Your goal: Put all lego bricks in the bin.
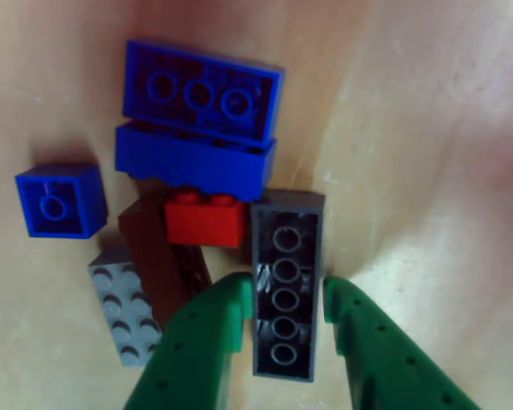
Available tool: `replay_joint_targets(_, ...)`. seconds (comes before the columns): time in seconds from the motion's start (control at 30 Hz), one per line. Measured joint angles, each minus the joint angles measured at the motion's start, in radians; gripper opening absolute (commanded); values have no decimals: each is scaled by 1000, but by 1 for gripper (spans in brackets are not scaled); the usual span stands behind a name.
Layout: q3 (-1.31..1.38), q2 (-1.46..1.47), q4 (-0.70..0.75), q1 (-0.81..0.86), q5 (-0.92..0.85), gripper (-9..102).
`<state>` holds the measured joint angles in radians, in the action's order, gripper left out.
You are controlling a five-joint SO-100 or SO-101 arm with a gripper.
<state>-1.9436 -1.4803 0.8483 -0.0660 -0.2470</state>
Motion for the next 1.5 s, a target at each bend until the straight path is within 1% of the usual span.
replay_joint_targets(0.03, -2, 0, -6, 0, -6, 0)
replay_joint_targets(0.2, -26, -8, -32, 0, -31, 0)
replay_joint_targets(0.23, -37, -28, -8, 0, -43, 0)
replay_joint_targets(0.33, -29, -175, 126, 17, -92, 0)
replay_joint_targets(0.4, 25, -327, 264, 69, -161, 0)
replay_joint_targets(0.53, 158, -627, 502, 302, -351, 0)
replay_joint_targets(0.6, 178, -716, 545, 385, -434, 0)
replay_joint_targets(0.67, 152, -761, 540, 534, -597, 0)
replay_joint_targets(0.77, 43, -770, 508, 868, -890, 0)
replay_joint_targets(0.83, -109, -787, 463, 1078, -1066, 0)
replay_joint_targets(0.87, -167, -787, 419, 1177, -1140, 0)
replay_joint_targets(0.9, -209, -790, 374, 1250, -1190, 0)
replay_joint_targets(1.0, -426, -834, 232, 1388, -1355, 0)
replay_joint_targets(1.07, -505, -857, 179, 1509, -1454, 0)
replay_joint_targets(1.1, -523, -867, 169, 1532, -1483, 0)
replay_joint_targets(1.13, -531, -873, 161, 1540, -1500, 4)
replay_joint_targets(1.17, -537, -881, 156, 1554, -1513, 17)
replay_joint_targets(1.2, -537, -885, 153, 1562, -1520, 24)
replay_joint_targets(1.27, -531, -899, 169, 1566, -1499, 25)
replay_joint_targets(1.4, -480, -904, 265, 1513, -1456, 29)
replay_joint_targets(1.43, -434, -899, 287, 1513, -1440, 29)
replay_joint_targets(1.5, -295, -874, 370, 1434, -1355, 29)
